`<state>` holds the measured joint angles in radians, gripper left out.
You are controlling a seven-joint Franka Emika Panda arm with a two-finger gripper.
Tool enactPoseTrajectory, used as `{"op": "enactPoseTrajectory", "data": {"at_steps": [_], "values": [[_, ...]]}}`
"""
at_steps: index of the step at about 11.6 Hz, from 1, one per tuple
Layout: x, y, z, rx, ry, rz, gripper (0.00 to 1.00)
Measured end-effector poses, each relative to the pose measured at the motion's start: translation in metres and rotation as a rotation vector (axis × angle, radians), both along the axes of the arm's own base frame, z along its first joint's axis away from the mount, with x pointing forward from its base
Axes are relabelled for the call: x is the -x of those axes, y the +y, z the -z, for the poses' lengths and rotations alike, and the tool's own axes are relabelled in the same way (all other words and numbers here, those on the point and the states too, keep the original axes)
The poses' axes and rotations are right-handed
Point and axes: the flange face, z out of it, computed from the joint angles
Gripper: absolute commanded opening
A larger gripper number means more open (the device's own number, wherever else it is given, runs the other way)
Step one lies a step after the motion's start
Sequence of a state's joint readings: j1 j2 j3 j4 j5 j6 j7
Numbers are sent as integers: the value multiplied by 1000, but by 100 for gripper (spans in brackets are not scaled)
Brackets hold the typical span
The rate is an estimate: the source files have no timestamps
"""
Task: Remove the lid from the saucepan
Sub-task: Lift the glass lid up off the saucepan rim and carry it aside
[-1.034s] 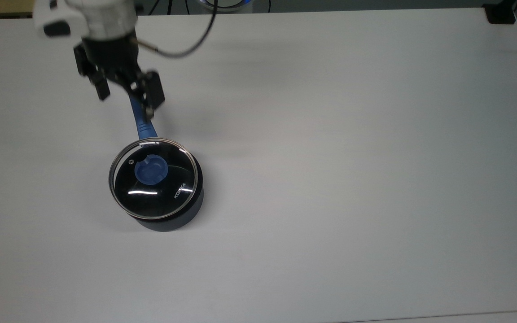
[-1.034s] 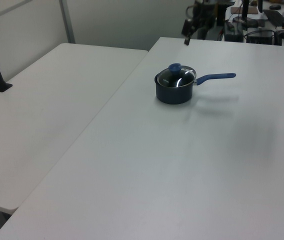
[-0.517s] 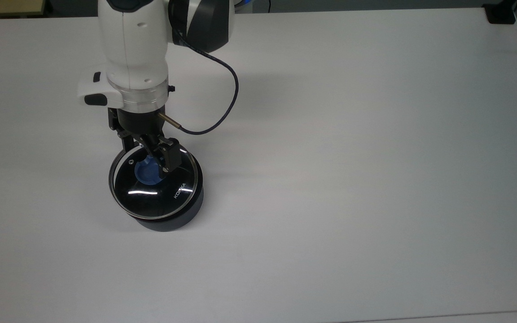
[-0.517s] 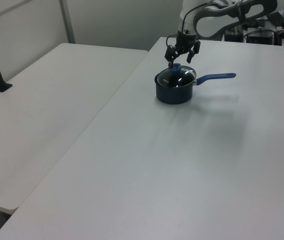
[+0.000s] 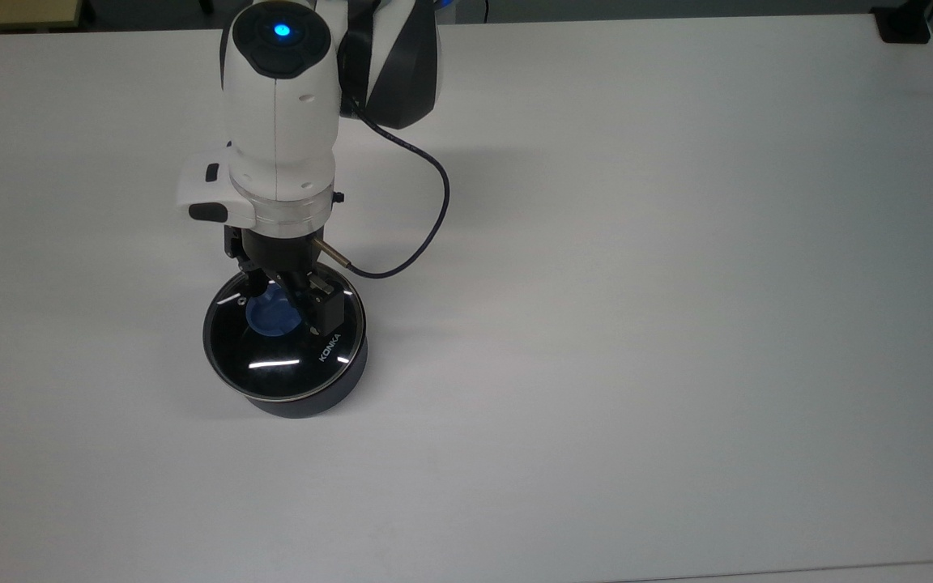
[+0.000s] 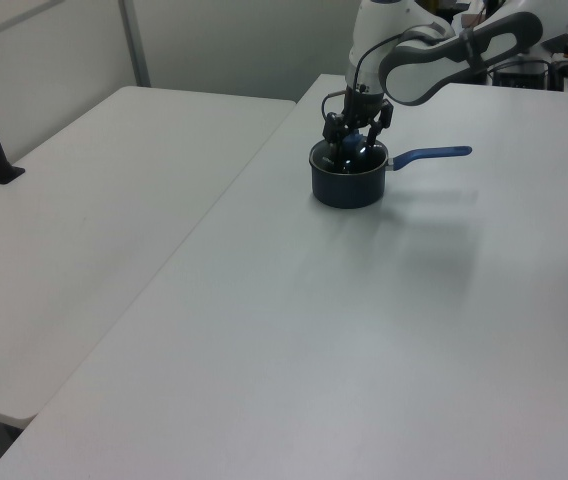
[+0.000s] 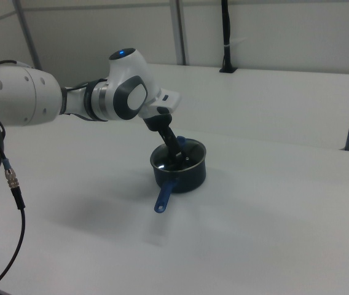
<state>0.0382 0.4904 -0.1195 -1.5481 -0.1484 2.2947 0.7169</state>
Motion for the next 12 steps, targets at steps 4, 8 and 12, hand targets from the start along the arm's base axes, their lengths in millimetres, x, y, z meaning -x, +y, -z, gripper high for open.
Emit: {"op": "enactPoseTrajectory", "data": {"at_steps": [4,8,12], "values": [[-3,-7,-11,0,-23,12,36],[1,-15,-54,2,-84,14,36],[38,-9,-109,37,81,-257,37]]}}
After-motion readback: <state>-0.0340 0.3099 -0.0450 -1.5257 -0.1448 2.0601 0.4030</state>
